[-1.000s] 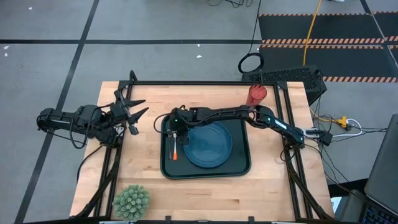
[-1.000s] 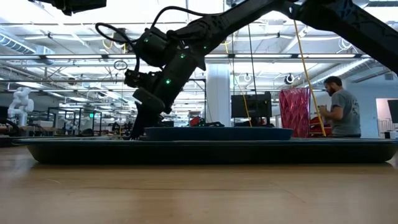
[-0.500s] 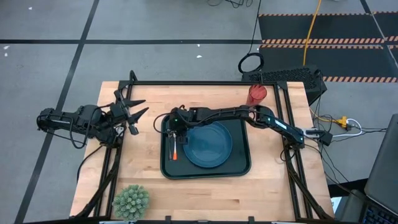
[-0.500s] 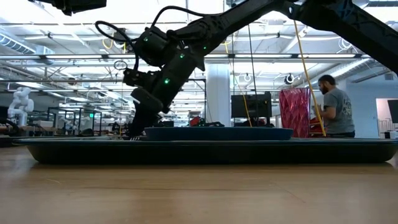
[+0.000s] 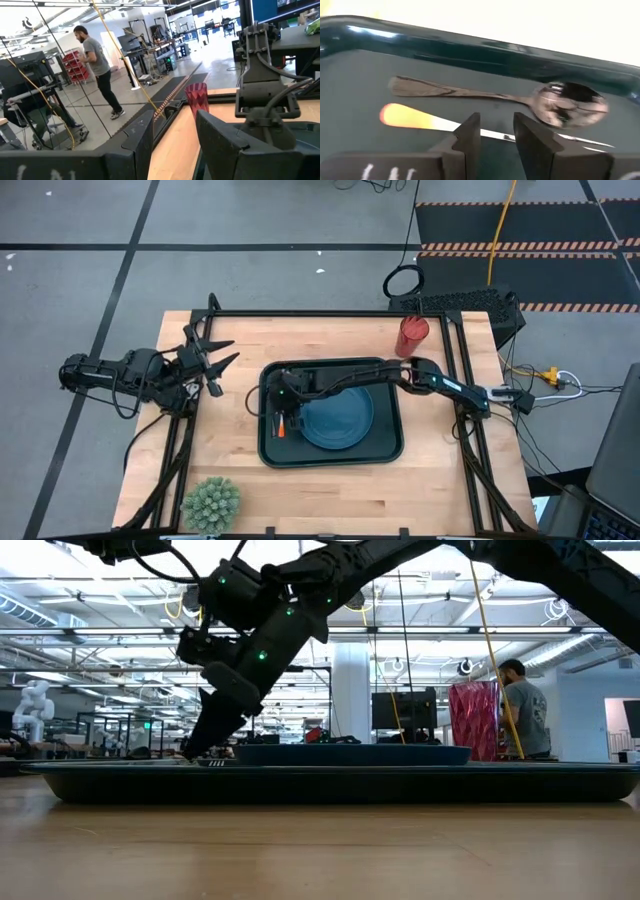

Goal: Pick and place plate/cup/fork/spoon on tray
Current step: Put the orange fork between the black spoon and blue plate on the black tray

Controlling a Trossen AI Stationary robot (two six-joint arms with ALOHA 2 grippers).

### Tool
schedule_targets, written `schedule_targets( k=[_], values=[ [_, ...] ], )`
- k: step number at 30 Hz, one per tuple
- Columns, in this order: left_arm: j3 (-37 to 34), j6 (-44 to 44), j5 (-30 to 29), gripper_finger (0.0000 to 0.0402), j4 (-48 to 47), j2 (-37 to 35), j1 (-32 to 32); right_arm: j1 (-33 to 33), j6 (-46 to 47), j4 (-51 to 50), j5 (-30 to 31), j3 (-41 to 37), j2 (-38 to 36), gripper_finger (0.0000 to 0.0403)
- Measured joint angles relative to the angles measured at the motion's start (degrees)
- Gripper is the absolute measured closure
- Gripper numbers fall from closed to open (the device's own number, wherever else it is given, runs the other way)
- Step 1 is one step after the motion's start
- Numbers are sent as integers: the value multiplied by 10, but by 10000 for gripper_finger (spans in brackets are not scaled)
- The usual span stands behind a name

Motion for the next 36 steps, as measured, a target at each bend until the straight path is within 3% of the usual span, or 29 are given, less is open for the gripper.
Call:
schedule_targets(
  k=[14, 36],
  values=[
    [0, -1, 0, 250, 0, 0, 0, 7, 44, 41, 1, -41, -1, 291],
    [0, -1, 0, 250, 0, 0, 0, 19, 48, 38, 0, -42, -1, 291]
  ],
)
